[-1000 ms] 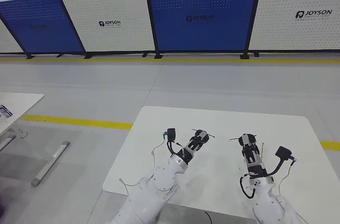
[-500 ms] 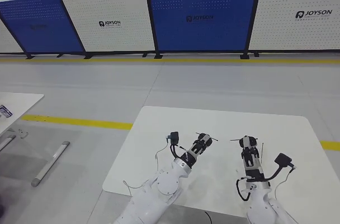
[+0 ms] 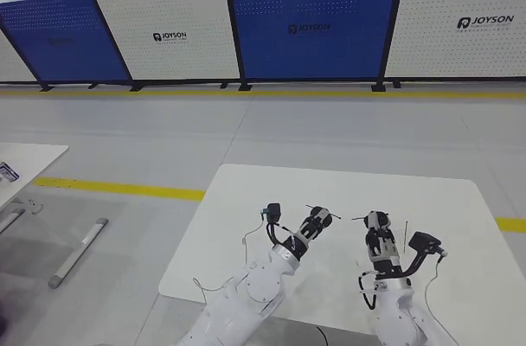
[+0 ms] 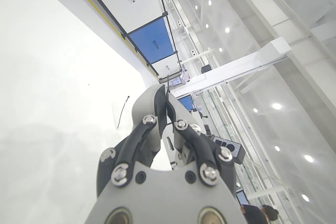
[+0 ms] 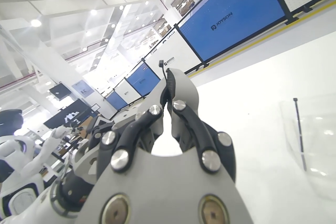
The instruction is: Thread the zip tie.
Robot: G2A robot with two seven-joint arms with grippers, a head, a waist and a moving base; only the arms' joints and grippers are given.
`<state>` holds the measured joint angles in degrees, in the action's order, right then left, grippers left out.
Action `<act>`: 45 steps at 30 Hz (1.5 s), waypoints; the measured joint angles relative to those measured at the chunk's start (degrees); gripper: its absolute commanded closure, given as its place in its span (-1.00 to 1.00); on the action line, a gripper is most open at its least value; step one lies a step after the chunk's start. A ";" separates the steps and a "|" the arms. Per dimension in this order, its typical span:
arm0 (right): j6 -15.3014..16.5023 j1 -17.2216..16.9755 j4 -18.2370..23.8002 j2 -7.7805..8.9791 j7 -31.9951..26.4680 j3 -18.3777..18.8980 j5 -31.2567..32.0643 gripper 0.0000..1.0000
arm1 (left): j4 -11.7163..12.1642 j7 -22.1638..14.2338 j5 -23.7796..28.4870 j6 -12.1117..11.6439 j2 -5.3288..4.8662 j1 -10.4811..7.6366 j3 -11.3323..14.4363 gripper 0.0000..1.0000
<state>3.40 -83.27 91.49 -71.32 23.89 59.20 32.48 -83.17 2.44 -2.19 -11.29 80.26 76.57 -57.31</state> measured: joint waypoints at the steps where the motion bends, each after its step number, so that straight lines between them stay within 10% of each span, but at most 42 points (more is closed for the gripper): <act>1: 0.00 0.01 -0.05 0.00 0.10 -0.01 0.01 1.00 | 0.00 0.00 0.01 -0.01 0.00 0.00 0.00 1.00; 45: 0.81 1.02 -2.04 -2.50 -0.91 -1.23 -0.51 1.00 | 0.00 0.01 0.01 -0.01 0.00 0.00 0.00 1.00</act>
<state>4.21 -82.25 89.45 -73.81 22.98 57.97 31.97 -83.17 2.45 -2.18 -11.30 80.26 76.57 -57.32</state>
